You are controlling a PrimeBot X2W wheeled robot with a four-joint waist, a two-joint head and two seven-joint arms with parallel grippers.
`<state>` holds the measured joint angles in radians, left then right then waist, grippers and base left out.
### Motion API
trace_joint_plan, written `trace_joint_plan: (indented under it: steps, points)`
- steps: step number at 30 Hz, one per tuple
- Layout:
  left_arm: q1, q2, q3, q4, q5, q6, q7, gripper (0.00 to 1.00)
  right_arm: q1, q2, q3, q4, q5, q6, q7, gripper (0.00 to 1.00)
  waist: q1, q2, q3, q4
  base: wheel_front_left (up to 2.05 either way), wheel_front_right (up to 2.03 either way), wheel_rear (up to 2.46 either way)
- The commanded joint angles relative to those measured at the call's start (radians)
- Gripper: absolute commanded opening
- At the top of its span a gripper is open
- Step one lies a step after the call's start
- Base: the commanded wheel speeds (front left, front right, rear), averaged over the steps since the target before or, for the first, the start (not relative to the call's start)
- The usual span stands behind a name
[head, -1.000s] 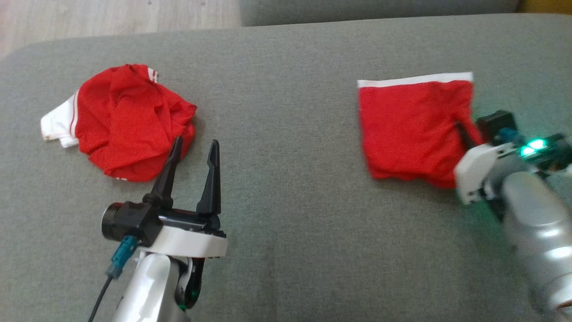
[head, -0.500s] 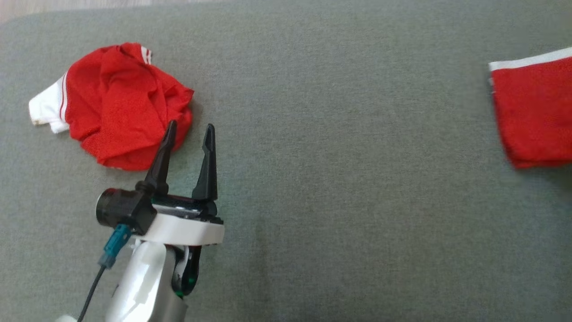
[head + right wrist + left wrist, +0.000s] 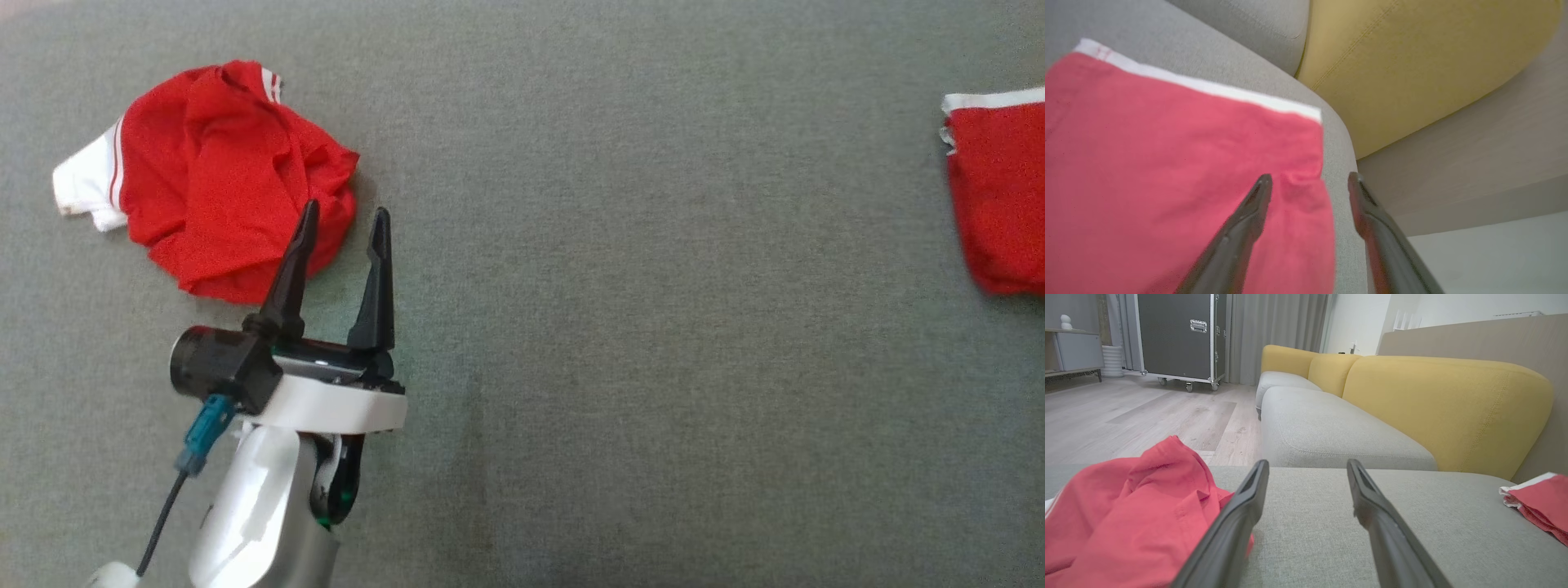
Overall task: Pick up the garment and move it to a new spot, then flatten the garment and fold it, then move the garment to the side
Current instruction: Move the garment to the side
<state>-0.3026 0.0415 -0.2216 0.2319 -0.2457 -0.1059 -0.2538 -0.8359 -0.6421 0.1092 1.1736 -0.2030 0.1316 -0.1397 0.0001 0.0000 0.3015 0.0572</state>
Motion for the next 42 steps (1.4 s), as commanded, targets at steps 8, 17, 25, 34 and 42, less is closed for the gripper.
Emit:
trace_joint_plan:
  steps: [8, 17, 25, 34, 42]
  points:
    - [-0.004, 0.009, 0.075, -0.032, 0.009, 0.0, -0.008, 1.0, -0.003, 0.108, -0.12, -0.094, 0.039, -0.001, -0.069, 1.0, -0.0001, 0.0, -0.089, -0.043, 0.0, 0.0, 0.0]
    - [0.073, 0.009, 0.121, -0.057, 0.016, 0.013, -0.008, 1.0, 0.052, 0.368, -0.163, -0.328, 0.193, -0.001, -0.117, 1.0, -0.0001, 0.0, -0.22, -0.073, 0.0, 0.0, 0.0]
    - [0.151, 0.009, 0.157, -0.064, 0.027, 0.009, -0.008, 1.0, 0.259, 0.566, -0.158, -0.645, 0.345, -0.001, -0.122, 1.0, -0.0001, 0.0, -0.278, -0.081, 0.0, 0.0, 0.0]
    - [0.199, 0.009, 0.149, -0.049, -0.018, -0.011, -0.008, 1.0, 0.556, 0.591, -0.089, -0.842, 0.452, -0.001, -0.122, 1.0, -0.0001, 0.0, -0.302, -0.062, 0.0, 0.0, 0.0]
    - [0.24, 0.009, 0.168, -0.038, -0.007, -0.017, -0.008, 1.0, 0.716, 0.592, -0.067, -0.874, 0.446, -0.001, -0.122, 1.0, -0.0001, 0.0, -0.313, -0.06, 0.0, 0.0, 0.0]
